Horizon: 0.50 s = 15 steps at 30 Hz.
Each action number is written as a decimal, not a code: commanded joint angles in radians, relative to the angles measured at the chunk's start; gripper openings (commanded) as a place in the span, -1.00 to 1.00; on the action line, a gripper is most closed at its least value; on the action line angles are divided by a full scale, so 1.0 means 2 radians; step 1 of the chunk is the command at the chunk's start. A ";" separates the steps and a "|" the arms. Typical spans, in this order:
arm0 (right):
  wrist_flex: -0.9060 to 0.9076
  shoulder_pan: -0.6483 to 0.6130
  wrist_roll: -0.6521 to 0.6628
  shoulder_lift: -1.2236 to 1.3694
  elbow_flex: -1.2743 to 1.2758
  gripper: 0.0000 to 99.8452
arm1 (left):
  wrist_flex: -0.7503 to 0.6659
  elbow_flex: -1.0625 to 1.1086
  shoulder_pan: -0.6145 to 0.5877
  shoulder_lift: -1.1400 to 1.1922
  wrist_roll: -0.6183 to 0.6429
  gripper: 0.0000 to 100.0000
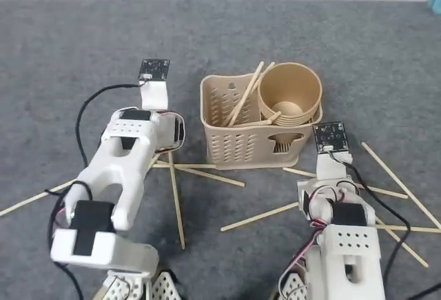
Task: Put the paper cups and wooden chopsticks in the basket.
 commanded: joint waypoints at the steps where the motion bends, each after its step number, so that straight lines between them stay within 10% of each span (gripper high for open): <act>1: 0.006 -0.001 0.008 -0.009 -0.002 -0.98 | -0.012 -0.016 -0.002 -0.004 0.005 -0.89; 15: 0.004 -0.001 0.008 -0.009 -0.002 -0.98 | -0.011 -0.020 -0.001 -0.020 0.004 -0.98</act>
